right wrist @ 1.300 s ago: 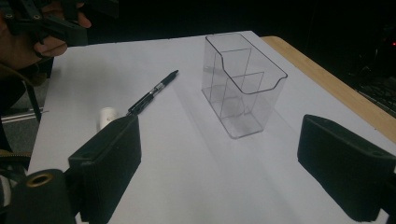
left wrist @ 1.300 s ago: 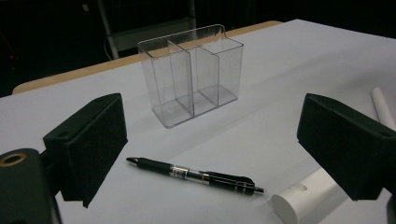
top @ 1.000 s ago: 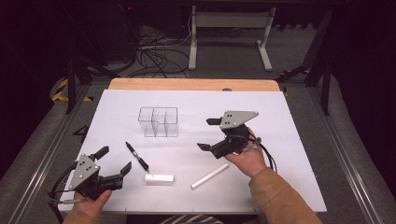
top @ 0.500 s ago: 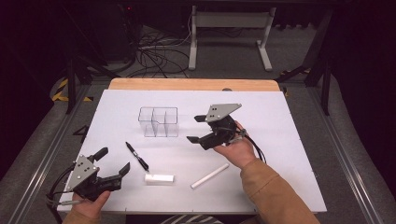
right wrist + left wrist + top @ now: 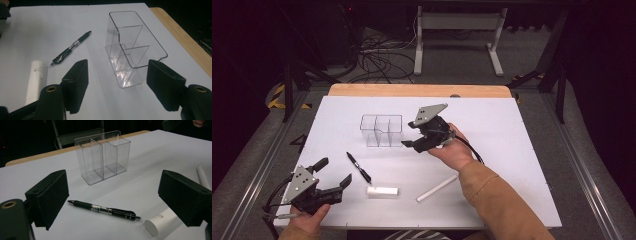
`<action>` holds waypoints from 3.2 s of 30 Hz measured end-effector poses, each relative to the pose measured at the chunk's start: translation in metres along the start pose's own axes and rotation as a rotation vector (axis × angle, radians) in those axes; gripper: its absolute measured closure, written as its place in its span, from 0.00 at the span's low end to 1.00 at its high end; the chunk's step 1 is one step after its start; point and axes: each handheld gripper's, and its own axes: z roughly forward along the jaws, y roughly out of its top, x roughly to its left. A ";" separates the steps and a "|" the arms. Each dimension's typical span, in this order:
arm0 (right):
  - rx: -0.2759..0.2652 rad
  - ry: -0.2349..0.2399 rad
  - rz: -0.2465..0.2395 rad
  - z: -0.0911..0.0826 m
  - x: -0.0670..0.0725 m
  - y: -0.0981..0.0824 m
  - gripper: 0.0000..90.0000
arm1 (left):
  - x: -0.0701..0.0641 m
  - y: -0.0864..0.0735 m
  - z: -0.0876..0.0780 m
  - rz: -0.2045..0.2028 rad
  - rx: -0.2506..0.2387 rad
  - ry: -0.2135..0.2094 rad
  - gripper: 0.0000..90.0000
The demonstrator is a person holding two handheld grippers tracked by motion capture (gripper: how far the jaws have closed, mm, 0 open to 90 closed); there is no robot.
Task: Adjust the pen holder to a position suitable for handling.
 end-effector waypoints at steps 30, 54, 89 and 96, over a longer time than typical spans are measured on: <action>0.172 -0.012 -0.030 0.073 -0.018 0.016 0.56 | 0.000 -0.002 0.005 -0.005 0.012 -0.025 0.12; 0.247 -0.063 -0.073 0.104 -0.015 0.015 0.69 | 0.001 -0.002 0.005 -0.003 0.017 -0.033 0.12; 0.286 0.095 -0.175 0.062 -0.010 0.020 0.97 | 0.001 -0.002 0.007 -0.004 0.017 -0.039 0.12; 0.284 0.121 -0.180 0.025 -0.011 0.010 0.97 | -0.001 -0.002 0.009 -0.002 0.022 -0.042 0.12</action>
